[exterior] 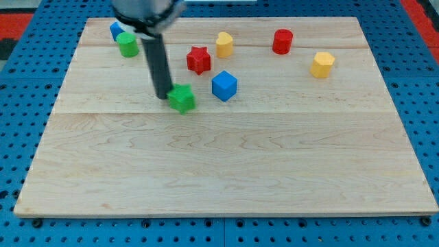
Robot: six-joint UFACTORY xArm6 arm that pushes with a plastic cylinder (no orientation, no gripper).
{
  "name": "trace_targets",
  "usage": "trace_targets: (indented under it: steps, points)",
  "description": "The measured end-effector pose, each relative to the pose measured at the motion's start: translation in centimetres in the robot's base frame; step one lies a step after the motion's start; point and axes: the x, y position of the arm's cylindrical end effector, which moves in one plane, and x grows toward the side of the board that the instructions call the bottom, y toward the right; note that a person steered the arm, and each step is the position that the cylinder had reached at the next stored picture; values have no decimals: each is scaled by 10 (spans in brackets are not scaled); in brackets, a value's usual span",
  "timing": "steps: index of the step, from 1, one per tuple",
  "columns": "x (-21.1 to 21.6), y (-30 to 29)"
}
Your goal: Slide the green star slightly right
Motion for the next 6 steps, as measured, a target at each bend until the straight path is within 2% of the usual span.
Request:
trace_targets:
  steps: [1,3,4,5,6]
  points:
    - [35,45]
    - [82,30]
    - [55,40]
    - [55,42]
    - [56,75]
